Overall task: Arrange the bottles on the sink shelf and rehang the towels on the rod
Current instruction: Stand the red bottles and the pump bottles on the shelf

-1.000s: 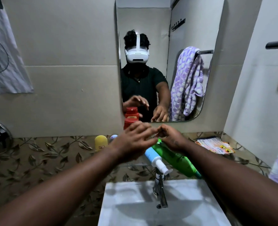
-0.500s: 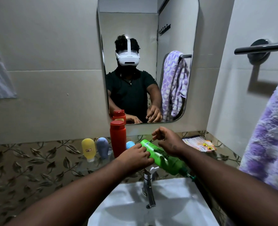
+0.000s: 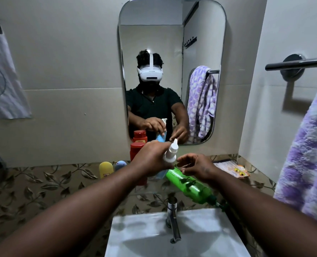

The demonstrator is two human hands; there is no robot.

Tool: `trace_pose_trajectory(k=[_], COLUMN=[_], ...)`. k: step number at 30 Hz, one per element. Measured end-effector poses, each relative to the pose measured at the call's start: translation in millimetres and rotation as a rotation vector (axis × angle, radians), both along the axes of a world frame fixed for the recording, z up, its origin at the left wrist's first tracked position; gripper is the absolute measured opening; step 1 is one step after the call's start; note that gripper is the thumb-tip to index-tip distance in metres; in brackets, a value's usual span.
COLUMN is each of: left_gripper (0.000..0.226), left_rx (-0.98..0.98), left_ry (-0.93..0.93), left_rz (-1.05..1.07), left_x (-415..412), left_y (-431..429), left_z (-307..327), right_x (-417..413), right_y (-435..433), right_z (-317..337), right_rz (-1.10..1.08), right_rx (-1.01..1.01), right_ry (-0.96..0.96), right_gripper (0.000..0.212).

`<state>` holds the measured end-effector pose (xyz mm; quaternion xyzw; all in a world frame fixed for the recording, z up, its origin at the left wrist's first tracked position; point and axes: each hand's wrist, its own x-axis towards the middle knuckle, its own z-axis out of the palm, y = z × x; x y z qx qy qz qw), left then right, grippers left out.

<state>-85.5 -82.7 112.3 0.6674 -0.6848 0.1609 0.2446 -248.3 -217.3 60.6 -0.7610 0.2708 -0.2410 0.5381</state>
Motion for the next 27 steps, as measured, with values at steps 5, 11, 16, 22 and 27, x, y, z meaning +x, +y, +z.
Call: trace_pose_trajectory(k=[5, 11, 16, 22, 27], left_gripper=[0.051, 0.050, 0.051, 0.089, 0.044], left_rx=[0.042, 0.092, 0.155, 0.218, 0.230], left_ry=[0.301, 0.331, 0.183, 0.241, 0.144], left_rz=[0.045, 0.169, 0.309, 0.238, 0.195], left_x=[-3.4, -3.6, 0.7, 14.2, 17.6], left_y=[0.7, -6.6, -5.5, -4.1, -7.7], left_z=[17.8, 26.1, 36.7, 45.4, 49.2], right_x=[25.8, 44.9, 54.2, 61.3, 70.1], right_y=[19.2, 31.1, 30.9, 23.7, 18.4], right_z=[-6.3, -3.5, -4.6, -6.4, -3.2], right_rz=[0.001, -0.075, -0.030, 0.058, 0.106], right_rx=[-0.166, -0.166, -0.154, -0.254, -0.267], right_ry=[0.052, -0.025, 0.017, 0.141, 0.227], right_gripper=[0.063, 0.057, 0.056, 0.066, 0.071])
